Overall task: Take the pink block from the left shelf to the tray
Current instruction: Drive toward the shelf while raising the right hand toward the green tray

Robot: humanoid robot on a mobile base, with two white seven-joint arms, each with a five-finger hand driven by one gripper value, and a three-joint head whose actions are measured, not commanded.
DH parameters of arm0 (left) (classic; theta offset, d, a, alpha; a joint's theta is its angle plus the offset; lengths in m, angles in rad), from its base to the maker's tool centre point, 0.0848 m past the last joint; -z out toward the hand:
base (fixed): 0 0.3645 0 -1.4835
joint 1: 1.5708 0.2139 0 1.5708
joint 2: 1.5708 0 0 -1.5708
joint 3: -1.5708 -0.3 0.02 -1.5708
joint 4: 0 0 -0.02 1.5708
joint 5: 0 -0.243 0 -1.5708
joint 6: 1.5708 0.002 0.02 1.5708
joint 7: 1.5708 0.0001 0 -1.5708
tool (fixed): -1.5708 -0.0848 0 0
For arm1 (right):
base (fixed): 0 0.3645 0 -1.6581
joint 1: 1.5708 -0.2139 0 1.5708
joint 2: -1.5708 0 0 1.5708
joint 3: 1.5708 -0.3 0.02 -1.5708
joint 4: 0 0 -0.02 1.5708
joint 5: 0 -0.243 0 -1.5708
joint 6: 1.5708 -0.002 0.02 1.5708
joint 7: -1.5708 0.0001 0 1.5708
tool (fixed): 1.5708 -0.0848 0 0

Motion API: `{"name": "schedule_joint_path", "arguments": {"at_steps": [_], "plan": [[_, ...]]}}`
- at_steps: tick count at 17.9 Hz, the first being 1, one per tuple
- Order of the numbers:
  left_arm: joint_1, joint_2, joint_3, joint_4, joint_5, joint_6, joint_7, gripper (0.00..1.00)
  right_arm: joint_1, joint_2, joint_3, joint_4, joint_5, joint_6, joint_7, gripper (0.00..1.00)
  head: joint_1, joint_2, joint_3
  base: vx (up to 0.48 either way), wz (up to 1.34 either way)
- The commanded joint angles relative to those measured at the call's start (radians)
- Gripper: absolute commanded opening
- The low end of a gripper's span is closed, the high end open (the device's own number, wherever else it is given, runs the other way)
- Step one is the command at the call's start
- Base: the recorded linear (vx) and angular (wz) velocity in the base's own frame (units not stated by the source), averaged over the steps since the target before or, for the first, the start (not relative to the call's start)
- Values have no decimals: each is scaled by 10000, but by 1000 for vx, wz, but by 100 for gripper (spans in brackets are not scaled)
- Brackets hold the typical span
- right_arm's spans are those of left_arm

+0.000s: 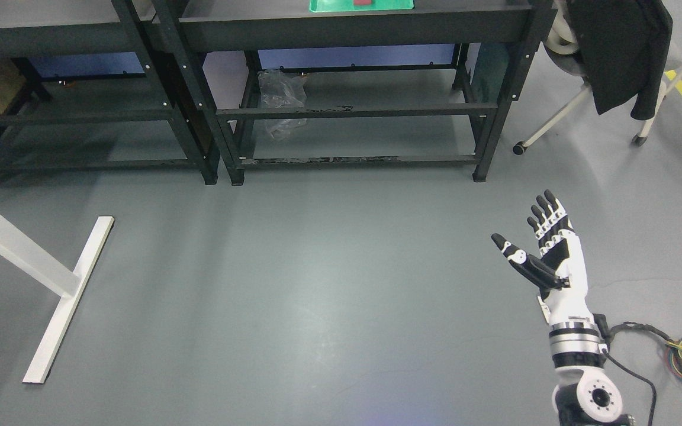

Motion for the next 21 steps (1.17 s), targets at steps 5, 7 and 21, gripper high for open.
{"name": "schedule_joint_path", "arguments": {"at_steps": [5,7,21], "plan": [[-291,175,0,-174,0,-4,8,100,-151,-175,76,12,0,76,281,100,0,0,0,0,0],[-291,175,0,-174,0,-4,8,100,-151,-175,61,12,15,76,266,100,0,0,0,0,0],[-291,175,0,-174,0,-4,8,100,-826,-1672,-322,-157,11290,-1028,-531,99,0,0,0,42,11]]}}
